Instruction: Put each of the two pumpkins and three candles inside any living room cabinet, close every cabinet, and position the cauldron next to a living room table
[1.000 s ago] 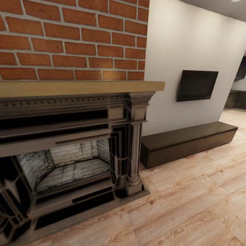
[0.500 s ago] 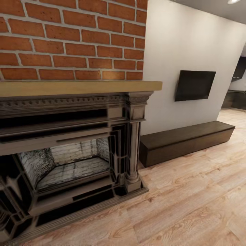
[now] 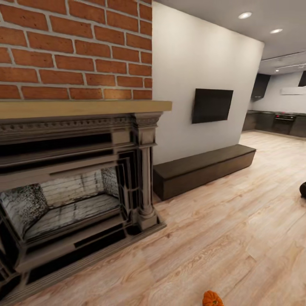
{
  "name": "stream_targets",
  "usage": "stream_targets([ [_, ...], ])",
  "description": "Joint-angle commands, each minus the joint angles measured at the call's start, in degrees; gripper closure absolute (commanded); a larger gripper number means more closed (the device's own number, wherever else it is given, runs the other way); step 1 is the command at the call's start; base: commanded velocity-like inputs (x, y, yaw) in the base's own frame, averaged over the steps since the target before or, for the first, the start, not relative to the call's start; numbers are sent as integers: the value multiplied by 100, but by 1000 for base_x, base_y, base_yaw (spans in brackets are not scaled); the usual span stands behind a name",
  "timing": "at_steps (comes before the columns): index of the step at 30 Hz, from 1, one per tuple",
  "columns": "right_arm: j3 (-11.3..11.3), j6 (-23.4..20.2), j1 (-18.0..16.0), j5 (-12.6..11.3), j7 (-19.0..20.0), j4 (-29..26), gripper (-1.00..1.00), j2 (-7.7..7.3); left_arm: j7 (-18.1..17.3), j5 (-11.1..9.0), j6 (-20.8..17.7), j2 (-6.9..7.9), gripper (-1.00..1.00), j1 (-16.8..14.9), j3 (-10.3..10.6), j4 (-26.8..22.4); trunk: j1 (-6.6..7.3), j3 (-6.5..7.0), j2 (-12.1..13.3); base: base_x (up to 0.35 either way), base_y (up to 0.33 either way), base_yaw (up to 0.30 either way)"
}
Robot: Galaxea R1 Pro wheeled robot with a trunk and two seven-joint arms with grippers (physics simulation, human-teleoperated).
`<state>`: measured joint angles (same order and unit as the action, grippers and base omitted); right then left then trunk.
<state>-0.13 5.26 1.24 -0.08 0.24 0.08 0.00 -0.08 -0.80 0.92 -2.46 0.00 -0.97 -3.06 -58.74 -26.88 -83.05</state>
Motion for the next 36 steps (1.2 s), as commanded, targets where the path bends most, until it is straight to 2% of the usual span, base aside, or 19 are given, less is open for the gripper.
stream_targets([
  [1, -1, 19, -1, -1, 3, 1, -100, 0, -1, -8, 11, 0, -100, 0, -9, -2, 1, -4, -2, -63, -80, -289],
  [36, 4, 28, -1, -1, 8, 1, -100, 0, -1, 2, 207, 0, -100, 0, 7, -2, 1, -4, -2, -4, -5, -290],
])
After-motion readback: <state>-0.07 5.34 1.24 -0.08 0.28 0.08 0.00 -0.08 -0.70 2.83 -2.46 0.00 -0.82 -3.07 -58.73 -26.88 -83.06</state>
